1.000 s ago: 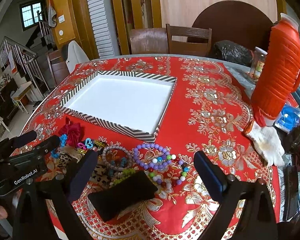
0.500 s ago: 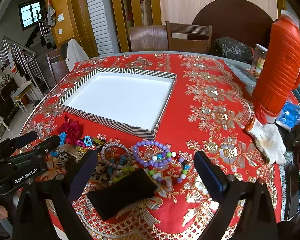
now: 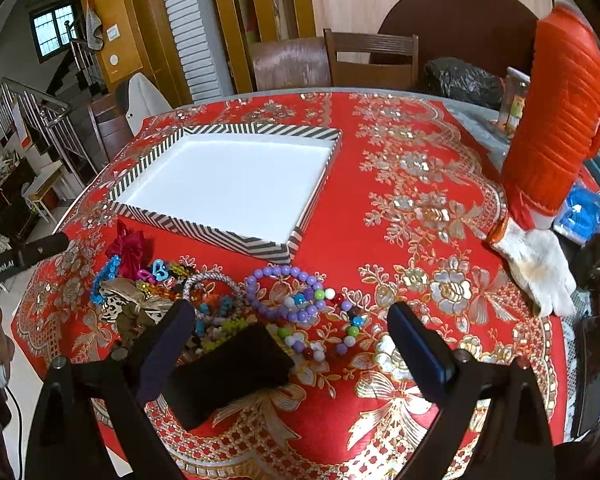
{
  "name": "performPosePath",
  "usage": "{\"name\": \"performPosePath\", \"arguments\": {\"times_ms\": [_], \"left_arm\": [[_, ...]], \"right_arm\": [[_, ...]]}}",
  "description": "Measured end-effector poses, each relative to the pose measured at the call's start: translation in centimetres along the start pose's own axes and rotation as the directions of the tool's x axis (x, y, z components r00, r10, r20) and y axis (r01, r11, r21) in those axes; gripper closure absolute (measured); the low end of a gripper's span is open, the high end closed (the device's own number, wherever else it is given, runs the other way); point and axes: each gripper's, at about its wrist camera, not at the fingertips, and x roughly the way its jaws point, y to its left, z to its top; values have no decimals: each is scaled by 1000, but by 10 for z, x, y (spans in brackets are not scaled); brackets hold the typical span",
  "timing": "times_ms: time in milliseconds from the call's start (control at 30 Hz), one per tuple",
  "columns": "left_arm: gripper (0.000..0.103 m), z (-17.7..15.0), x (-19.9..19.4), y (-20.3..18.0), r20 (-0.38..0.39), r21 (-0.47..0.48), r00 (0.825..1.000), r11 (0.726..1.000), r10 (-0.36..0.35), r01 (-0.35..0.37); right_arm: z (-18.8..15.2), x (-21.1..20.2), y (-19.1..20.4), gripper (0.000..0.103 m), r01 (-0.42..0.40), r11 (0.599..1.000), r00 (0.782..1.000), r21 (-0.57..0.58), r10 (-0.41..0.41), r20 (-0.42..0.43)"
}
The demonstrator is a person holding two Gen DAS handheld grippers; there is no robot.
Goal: Organize jewelry
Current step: 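Lower the left tool toward the red bow while the right tool nears the purple bracelet, then close the left tool on the red satin bow while the right tool grasps the purple bracelet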
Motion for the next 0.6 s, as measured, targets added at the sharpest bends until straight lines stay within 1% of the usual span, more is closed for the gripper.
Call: {"name": "performPosePath", "arguments": {"times_ms": [67, 167, 200, 233, 333, 400, 467, 533, 600], "left_arm": [[36, 3, 6, 6, -20, -18, 1000, 1000, -14, 14], [36, 8, 18, 19, -48, -92, 998, 995, -37, 33], [36, 10, 24, 24, -60, -119, 997, 992, -56, 49], [36, 10, 27, 26, -68, -126, 996, 991, -63, 54], [36, 12, 41, 30, -84, -130, 996, 991, -38, 27], [36, 15, 50, 32, -94, -135, 995, 991, -34, 21], [36, 19, 58, 33, -104, -135, 994, 990, -41, 27], [36, 23, 67, 27, -135, -104, 989, 994, -54, 40], [36, 23, 74, 21, -150, -85, 987, 995, -65, 53]], "right_arm": [[-1, 2, -1, 4, 5, 1000, 1000, -10, -5, -4], [-1, 5, -2, 5, 8, 1000, 1000, -24, -8, -6], [-1, 5, -2, 7, 7, 1000, 1000, -25, -8, -7], [0, 7, -4, 9, 7, 1000, 1000, -24, -7, -10], [3, 11, -13, 11, 3, 1000, 1000, -12, -3, -20], [5, 14, -19, 13, 3, 1000, 1000, -14, -3, -25], [7, 19, -24, 14, 2, 1000, 999, -17, -3, -38], [8, 22, -28, 14, -1, 1000, 999, -9, 0, -49], [9, 27, -31, 14, -16, 1000, 998, 5, 16, -60]]}}
